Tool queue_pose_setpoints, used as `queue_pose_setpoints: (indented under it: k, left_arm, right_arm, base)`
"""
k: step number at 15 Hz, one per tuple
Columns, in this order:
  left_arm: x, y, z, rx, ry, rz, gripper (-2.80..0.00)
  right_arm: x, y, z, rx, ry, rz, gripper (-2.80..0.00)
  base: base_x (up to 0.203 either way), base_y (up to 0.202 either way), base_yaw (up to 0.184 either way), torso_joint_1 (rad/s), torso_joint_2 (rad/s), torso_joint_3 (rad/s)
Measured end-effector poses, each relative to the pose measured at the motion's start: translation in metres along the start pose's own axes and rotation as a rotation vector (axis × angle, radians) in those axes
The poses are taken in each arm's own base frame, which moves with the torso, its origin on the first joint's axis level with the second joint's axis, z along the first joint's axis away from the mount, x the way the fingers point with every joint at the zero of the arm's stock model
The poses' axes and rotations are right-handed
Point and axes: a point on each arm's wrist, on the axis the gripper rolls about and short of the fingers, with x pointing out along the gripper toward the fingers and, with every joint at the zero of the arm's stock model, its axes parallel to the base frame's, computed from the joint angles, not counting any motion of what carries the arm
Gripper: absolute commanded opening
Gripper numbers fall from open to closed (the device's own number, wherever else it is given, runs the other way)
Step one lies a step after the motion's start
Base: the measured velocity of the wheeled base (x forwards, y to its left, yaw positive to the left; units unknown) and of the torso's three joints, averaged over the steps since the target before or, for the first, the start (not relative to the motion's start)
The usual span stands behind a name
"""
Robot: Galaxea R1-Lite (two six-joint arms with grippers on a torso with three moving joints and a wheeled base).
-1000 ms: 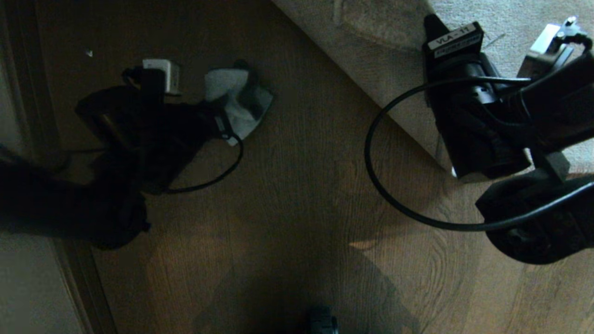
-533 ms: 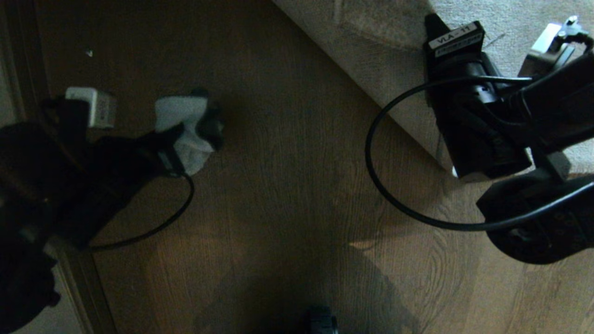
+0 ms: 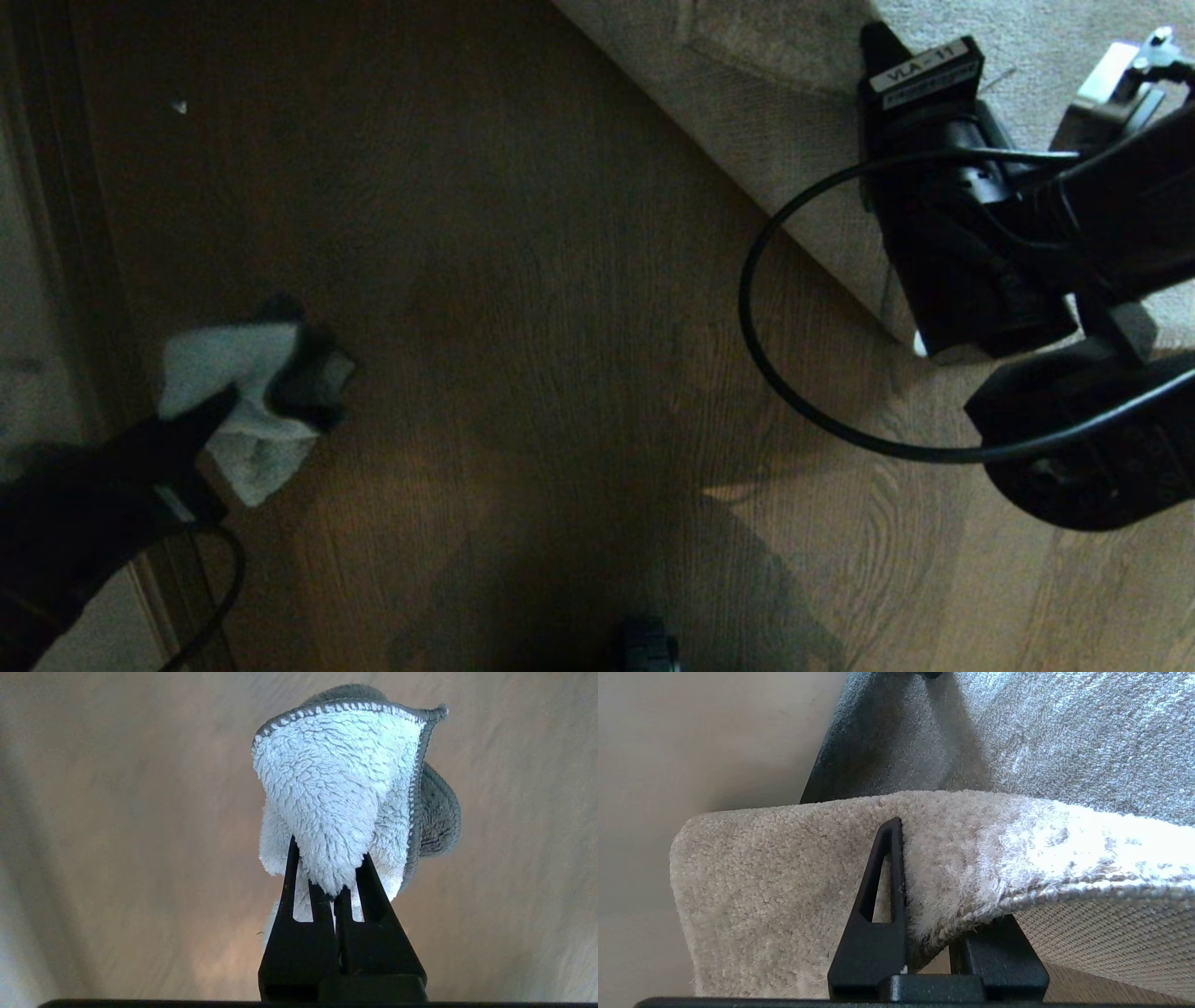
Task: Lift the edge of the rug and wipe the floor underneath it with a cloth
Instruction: Wipe the floor under the carpet with a rag, then lay down the carpet
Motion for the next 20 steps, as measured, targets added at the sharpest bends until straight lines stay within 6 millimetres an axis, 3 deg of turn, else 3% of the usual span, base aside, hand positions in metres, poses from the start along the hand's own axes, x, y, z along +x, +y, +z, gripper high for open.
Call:
queue_pose_setpoints:
  k: [4, 8, 14, 16, 20]
  left_arm:
    - [-0.035, 0.012, -0.009, 0.009, 0.025, 0.098, -2.8]
    - [-0.074, 0.013, -0.014, 0.008, 0.047, 0.125, -2.8]
    - [-0.146, 0.008, -0.051, 0.007, 0.073, 0.113, -2.8]
    - [-0.159, 0.006, -0.07, 0.004, 0.135, 0.078, -2.8]
    - [-0.166, 0.005, -0.076, 0.008, 0.088, 0.064, -2.8]
  right_arm:
    - [0.0, -0.001, -0.001, -0.001, 0.002, -0.001, -2.8]
    - [0.0, -0.003, -0.005, 0.001, 0.008, -0.004, -2.8]
    - [0.0, -0.005, -0.006, 0.001, 0.013, -0.008, -2.8]
    - [0.0, -0.004, -0.006, 0.001, 0.013, -0.007, -2.8]
    - [0.0, -0.004, -0.006, 0.0, 0.017, -0.003, -2.8]
  base:
    - [0.0, 0.0, 0.0, 0.0, 0.0, 0.0]
    - [0.0, 0.0, 0.0, 0.0, 0.0, 0.0]
    - [0.0, 0.0, 0.0, 0.0, 0.0, 0.0]
    - [0.0, 0.0, 0.0, 0.0, 0.0, 0.0]
    - [0.0, 0.0, 0.0, 0.0, 0.0, 0.0]
